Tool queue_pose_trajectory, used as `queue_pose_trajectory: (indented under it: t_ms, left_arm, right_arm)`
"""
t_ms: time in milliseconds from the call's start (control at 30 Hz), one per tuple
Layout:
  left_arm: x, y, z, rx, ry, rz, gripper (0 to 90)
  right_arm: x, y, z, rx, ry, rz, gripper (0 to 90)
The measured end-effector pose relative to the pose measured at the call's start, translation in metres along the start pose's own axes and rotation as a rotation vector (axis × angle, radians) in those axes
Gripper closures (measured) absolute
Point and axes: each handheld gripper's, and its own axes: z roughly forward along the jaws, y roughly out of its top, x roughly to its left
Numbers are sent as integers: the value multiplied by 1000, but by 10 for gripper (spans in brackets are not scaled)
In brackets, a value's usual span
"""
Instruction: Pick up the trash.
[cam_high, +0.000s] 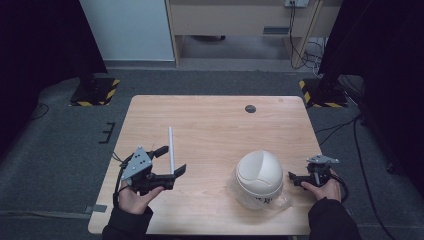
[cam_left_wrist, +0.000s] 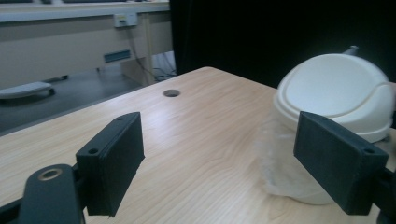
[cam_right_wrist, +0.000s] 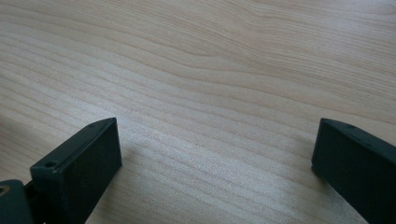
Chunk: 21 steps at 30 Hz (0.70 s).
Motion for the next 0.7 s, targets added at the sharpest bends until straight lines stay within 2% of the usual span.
queue_pose_trajectory:
  t_ms: [33, 100, 133, 167, 267, 300, 333, 433, 467, 533, 667, 700]
  left_arm:
    - [0, 0, 0, 0, 0, 0, 152]
    - [-10, 4, 12, 7, -45, 10, 152]
    - [-10, 4, 12, 7, -45, 10, 152]
    - [-16, 6, 21, 13, -74, 19, 153]
    - [-26, 8, 35, 31, -118, 35, 153]
    - [-26, 8, 35, 31, -118, 35, 156]
    - [-34, 9, 45, 47, -152, 45, 160]
    - [-40, 9, 52, 59, -175, 59, 168]
    - [-48, 9, 61, 73, -197, 70, 168]
    - [-51, 9, 65, 76, -208, 71, 168]
    - [-65, 9, 82, 85, -266, 73, 169]
    - [-65, 9, 82, 85, -266, 73, 169]
  right_arm:
    - [0, 0, 0, 0, 0, -1, 16]
    - [0, 0, 0, 0, 1, -1, 16]
    - [0, 0, 0, 0, 1, -1, 16]
    - [0, 0, 0, 0, 2, -2, 16]
    - [0, 0, 0, 0, 3, -3, 16]
    - [0, 0, 0, 0, 2, -4, 16]
    - [0, 0, 0, 0, 2, -4, 16]
    - [0, 0, 0, 0, 3, -3, 16]
    - [0, 0, 0, 0, 2, -4, 16]
    - [0, 0, 0, 0, 2, -4, 16]
    - [0, 0, 0, 0, 2, -4, 16]
    - [0, 0, 0, 0, 2, -4, 16]
